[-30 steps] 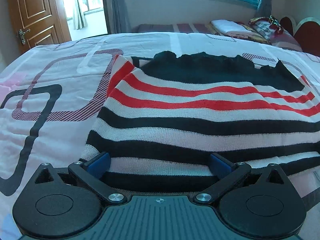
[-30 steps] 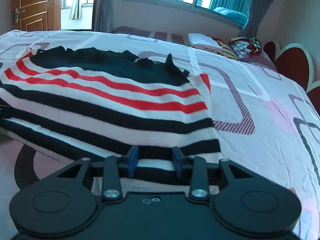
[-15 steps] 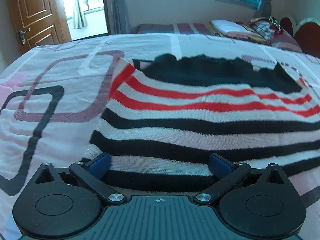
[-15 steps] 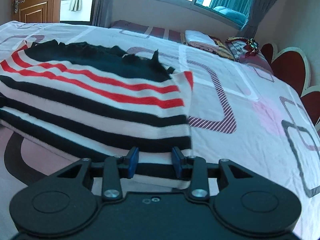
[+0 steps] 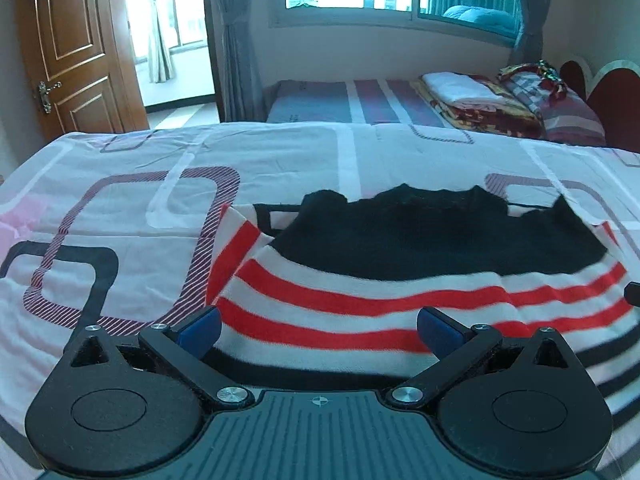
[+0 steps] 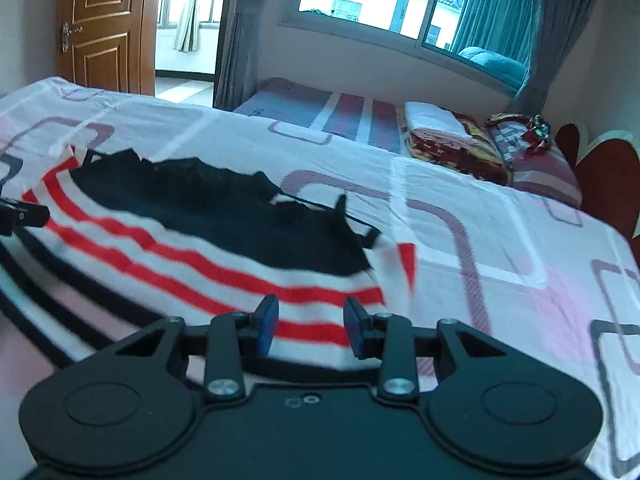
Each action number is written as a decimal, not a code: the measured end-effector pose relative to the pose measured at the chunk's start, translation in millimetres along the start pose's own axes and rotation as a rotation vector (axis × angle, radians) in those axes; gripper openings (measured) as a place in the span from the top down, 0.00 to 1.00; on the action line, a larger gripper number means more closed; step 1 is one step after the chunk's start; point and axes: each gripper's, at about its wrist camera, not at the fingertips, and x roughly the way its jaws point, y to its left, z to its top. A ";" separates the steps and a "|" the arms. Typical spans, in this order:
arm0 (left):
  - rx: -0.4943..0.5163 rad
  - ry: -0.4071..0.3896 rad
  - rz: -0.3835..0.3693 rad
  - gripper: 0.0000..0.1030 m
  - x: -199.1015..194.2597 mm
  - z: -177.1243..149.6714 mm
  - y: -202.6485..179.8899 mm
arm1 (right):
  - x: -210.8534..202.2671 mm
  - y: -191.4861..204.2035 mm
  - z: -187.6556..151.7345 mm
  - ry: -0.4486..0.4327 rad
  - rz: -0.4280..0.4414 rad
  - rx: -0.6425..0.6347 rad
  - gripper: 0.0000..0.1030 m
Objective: Fold small clothes
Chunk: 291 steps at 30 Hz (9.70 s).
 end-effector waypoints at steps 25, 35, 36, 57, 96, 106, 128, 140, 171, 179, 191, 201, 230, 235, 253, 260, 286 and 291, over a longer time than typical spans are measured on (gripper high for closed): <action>-0.047 0.073 0.061 0.00 49.1 7.1 -5.5 | 44.6 30.8 13.2 -0.025 0.113 -0.023 0.64; -0.045 0.106 0.059 0.00 50.0 0.6 -3.4 | 58.1 33.4 4.7 -0.003 0.116 0.009 0.61; -0.042 0.107 0.060 0.00 47.6 -0.9 -2.9 | 54.7 32.1 5.5 -0.010 0.124 0.025 0.60; -0.096 0.125 -0.035 0.00 5.8 -28.8 22.4 | 23.4 81.6 2.2 0.026 0.123 0.097 0.59; -0.579 0.174 -0.278 0.00 8.4 -78.1 61.2 | -5.2 87.1 -16.7 0.009 0.106 0.170 0.52; -0.773 0.035 -0.284 0.19 25.4 -82.2 76.4 | 9.2 88.3 -8.7 -0.016 0.117 0.170 0.53; -0.377 -0.165 -0.400 0.79 -9.0 -19.5 27.5 | 30.9 117.7 -22.4 -0.040 0.056 0.049 0.54; 0.016 -0.002 -0.627 0.79 10.4 -5.1 -137.6 | -16.5 9.9 -46.4 -0.046 -0.007 0.301 0.55; -0.056 -0.007 -0.407 0.26 -36.1 -8.1 -45.8 | -61.8 -43.0 -34.5 -0.100 0.142 0.608 0.34; -0.034 0.049 -0.405 0.17 -8.5 -27.1 -61.8 | -11.6 -23.3 -43.9 0.107 0.218 0.639 0.31; -0.096 0.004 -0.382 0.12 -10.0 -16.8 -57.2 | 12.9 -13.1 -34.0 0.046 0.261 0.566 0.72; -0.018 -0.003 -0.405 0.12 -0.2 -10.0 -89.5 | -42.5 -54.0 -40.4 -0.125 0.118 0.512 0.78; 0.001 0.055 -0.452 0.05 3.3 -7.0 -94.7 | -34.4 -41.9 -79.8 0.076 -0.016 0.410 0.93; -0.008 0.031 -0.422 0.05 9.2 18.5 -98.7 | -47.2 -44.0 -47.1 -0.031 0.001 0.373 0.79; -0.040 0.124 -0.397 0.05 67.7 30.1 -119.9 | 43.8 -50.9 -20.5 0.015 -0.069 0.237 0.82; -0.070 0.074 -0.349 0.05 78.7 56.3 -125.2 | 35.9 -60.5 5.6 -0.044 -0.022 0.262 0.79; -0.018 0.098 -0.236 0.04 97.6 57.9 -140.7 | 83.4 -71.5 11.7 -0.014 -0.057 0.269 0.77; 0.001 0.081 -0.213 0.04 78.8 57.4 -141.2 | 63.5 -70.6 15.1 -0.033 -0.048 0.279 0.74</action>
